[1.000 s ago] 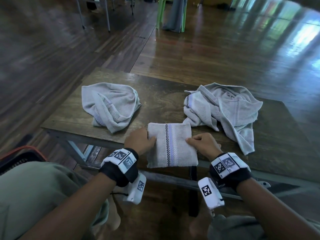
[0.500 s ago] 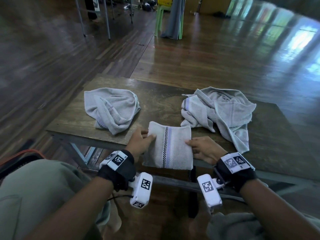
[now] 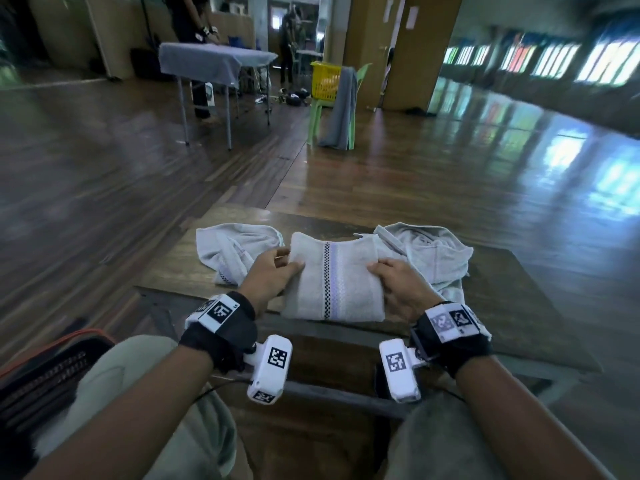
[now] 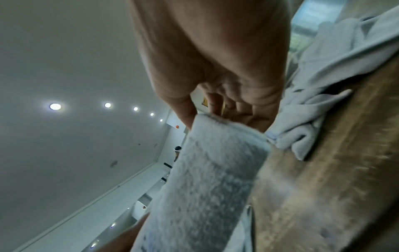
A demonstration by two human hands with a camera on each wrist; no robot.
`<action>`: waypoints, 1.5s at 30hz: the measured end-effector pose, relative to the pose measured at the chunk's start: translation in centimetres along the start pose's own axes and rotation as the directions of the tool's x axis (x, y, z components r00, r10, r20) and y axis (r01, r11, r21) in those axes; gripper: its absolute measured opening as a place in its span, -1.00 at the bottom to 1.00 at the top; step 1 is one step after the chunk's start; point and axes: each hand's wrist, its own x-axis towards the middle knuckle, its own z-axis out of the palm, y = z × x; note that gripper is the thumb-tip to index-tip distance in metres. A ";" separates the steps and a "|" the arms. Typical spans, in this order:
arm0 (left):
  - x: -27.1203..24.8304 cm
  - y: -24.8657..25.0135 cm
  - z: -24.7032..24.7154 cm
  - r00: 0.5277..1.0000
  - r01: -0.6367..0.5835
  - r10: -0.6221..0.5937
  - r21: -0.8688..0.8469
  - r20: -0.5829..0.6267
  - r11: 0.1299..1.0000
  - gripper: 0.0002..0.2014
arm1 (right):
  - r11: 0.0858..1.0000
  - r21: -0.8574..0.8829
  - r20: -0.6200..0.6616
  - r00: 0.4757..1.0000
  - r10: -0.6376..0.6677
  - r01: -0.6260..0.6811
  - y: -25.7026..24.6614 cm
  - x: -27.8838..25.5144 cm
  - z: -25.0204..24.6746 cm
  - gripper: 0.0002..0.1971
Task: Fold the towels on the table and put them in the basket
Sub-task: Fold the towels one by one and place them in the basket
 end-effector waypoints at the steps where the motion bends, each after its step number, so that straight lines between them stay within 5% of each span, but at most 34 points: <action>1: -0.6 1.0 -0.5 0.999 -0.030 0.030 -0.014 -0.014 0.999 -0.57 | 0.999 -0.017 -0.005 1.000 -0.027 0.027 -1.2 -0.9 0.4 -0.86; 9: -4.9 7.2 -4.8 0.979 -0.185 0.179 -0.060 -0.096 0.981 -0.58 | 0.985 -0.021 -0.005 0.985 -0.171 0.171 -8.4 -5.5 2.6 -0.87; 20: -10.0 9.3 -13.7 0.912 -0.226 0.183 -0.079 -0.368 0.971 -0.64 | 0.961 -0.043 0.287 0.925 -0.249 0.272 -13.4 -5.2 11.4 -0.85; 37: -20.1 0.2 -29.1 0.595 -0.103 0.036 -0.032 -0.803 0.994 -0.63 | 0.932 -0.078 0.745 0.642 -0.182 0.355 -10.4 -5.2 34.9 -0.80; 45: -19.5 -9.2 -32.9 0.555 0.050 -0.208 -0.217 -0.806 0.975 -0.59 | 0.938 -0.240 0.768 0.640 0.028 0.248 -3.5 -3.5 42.6 -0.79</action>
